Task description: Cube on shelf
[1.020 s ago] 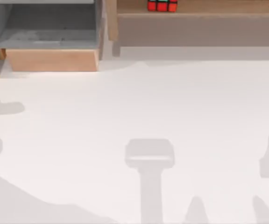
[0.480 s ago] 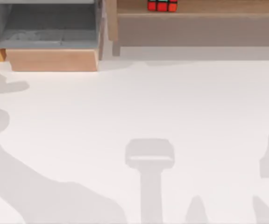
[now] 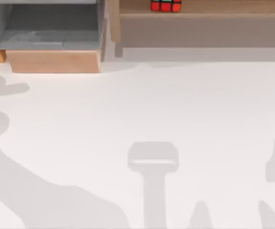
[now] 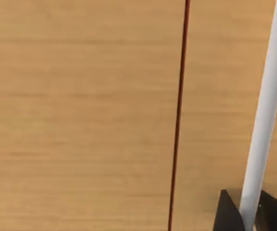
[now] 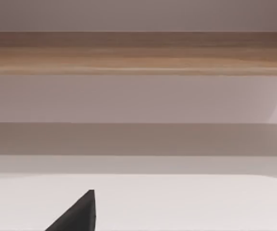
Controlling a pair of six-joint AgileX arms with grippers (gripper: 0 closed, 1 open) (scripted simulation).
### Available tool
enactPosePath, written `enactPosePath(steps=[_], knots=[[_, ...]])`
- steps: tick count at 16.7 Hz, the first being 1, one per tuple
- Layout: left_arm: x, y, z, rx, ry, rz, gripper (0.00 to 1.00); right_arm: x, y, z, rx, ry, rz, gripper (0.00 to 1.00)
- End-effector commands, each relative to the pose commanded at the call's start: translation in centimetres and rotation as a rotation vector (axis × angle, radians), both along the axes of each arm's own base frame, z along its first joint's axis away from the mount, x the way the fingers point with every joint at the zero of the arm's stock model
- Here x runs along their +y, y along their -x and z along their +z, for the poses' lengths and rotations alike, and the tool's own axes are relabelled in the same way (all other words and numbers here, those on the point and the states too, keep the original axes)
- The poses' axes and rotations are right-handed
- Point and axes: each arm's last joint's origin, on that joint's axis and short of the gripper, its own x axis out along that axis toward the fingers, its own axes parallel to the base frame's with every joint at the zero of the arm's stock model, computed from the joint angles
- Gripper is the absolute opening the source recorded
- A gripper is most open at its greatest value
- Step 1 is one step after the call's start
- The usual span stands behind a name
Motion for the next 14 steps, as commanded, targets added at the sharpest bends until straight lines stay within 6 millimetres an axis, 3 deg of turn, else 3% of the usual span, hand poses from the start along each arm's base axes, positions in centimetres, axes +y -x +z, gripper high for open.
enactPosePath(steps=[8, 14], knots=[[0.0, 0.0, 0.0, 0.0, 0.0, 0.0, 0.98, 0.0, 0.0, 0.0, 0.0, 0.0, 0.0, 1.0], [0.0, 0.0, 0.0, 0.0, 0.0, 0.0, 1.0, 0.0, 0.0, 0.0, 0.0, 0.0, 0.0, 1.0]])
